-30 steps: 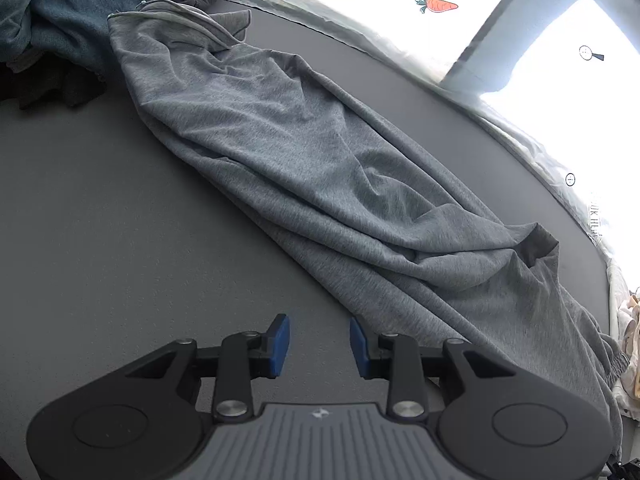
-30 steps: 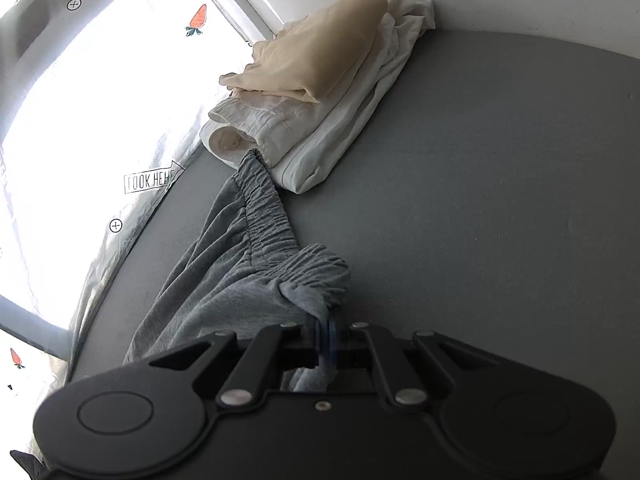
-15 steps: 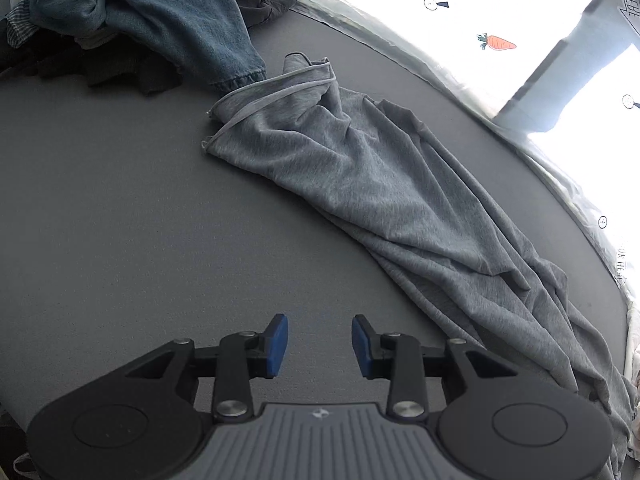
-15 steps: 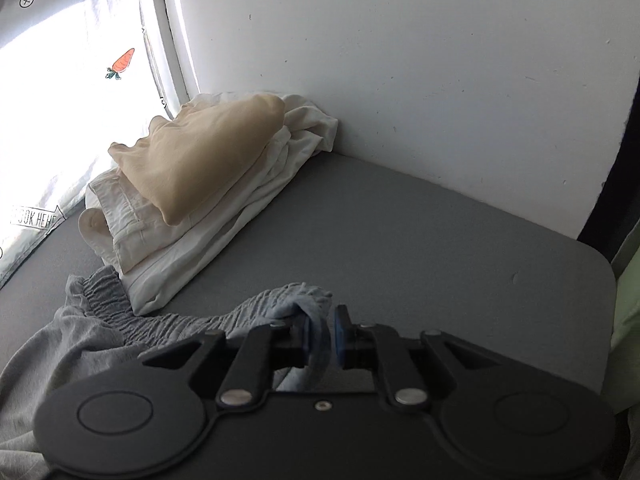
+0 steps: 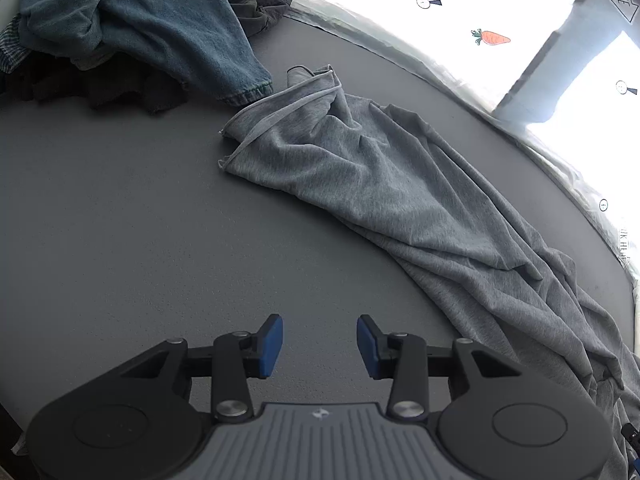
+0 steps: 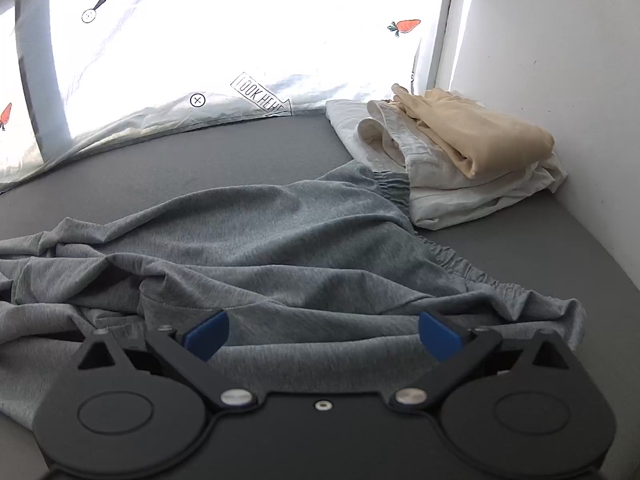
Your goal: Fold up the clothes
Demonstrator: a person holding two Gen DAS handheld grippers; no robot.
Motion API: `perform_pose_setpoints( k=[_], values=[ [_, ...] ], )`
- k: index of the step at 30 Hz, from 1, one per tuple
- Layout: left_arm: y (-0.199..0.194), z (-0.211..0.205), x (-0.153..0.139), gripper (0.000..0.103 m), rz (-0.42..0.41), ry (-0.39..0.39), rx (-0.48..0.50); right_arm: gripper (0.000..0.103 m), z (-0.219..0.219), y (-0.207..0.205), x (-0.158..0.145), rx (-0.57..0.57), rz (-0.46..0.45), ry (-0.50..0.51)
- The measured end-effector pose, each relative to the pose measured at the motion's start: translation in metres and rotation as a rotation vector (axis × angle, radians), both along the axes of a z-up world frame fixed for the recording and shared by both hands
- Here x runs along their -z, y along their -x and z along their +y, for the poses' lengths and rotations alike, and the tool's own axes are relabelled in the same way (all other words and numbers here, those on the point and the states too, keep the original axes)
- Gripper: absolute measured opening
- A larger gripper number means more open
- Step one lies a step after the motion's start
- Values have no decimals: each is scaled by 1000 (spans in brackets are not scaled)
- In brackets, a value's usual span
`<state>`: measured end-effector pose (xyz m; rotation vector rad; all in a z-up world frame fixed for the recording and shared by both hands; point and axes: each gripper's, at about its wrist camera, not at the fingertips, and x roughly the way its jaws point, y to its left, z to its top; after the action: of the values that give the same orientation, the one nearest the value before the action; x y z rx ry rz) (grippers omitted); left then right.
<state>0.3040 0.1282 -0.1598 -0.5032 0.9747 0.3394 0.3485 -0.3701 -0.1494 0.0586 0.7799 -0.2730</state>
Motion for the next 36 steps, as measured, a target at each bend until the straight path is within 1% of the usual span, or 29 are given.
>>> perform_pose_setpoints(
  k=[3, 4, 6, 9, 10, 12, 15, 17, 19, 21, 22, 23, 24, 25, 27, 29, 30, 32, 35, 36],
  values=[
    [2, 20, 2, 43, 1, -3, -6, 102, 44, -8, 14, -124, 35, -27],
    [2, 26, 3, 43, 2, -4, -10, 102, 57, -10, 20, -143, 45, -33],
    [0, 41, 4, 43, 3, -7, -12, 102, 77, -15, 34, -162, 67, -27],
    [-7, 62, 6, 45, -3, -5, -8, 103, 97, -24, 52, -138, 96, -1],
    [-13, 71, 8, 46, -7, 0, -6, 103, 100, -26, 55, -124, 80, -2],
    [-24, 81, 12, 48, -13, 10, -4, 103, 102, -25, 63, -89, -5, -26],
    [-52, 96, 20, 50, -22, 12, 17, 103, 103, -24, 69, -67, -77, -25],
    [-68, 100, 24, 55, -23, 1, 34, 103, 103, -19, 72, -61, -119, -24],
    [-88, 104, 32, 56, -19, -6, 70, 103, 102, -17, 72, -60, -130, -27],
    [-100, 105, 37, 53, -16, -6, 104, 103, 102, -18, 72, -60, -129, -25],
    [-105, 104, 39, 43, -14, -7, 121, 103, 102, -18, 72, -60, -129, -25],
    [-110, 103, 41, 18, -12, -10, 138, 103, 102, -18, 72, -60, -129, -25],
    [-113, 101, 39, 8, -4, -33, 149, 103, 102, -18, 72, -60, -129, -25],
    [-114, 101, 34, 2, -7, -32, 171, 103, 102, -18, 72, -60, -129, -25],
    [-116, 99, 24, 2, -13, -30, 216, 103, 103, -18, 72, -59, -129, -24],
    [-118, 96, 6, 2, -11, -43, 256, 103, 103, -18, 73, -59, -129, -24],
    [-119, 96, -4, 2, -30, -53, 267, 103, 103, -18, 73, -60, -129, -24],
    [-124, 98, -22, 1, -93, -26, 275, 103, 103, -18, 73, -60, -129, -24],
    [-150, 106, -42, 1, -184, 30, 265, 103, 103, -18, 73, -60, -129, -24],
    [-162, 107, -47, 1, -207, 16, 264, 103, 103, -18, 73, -60, -129, -24]
  ],
)
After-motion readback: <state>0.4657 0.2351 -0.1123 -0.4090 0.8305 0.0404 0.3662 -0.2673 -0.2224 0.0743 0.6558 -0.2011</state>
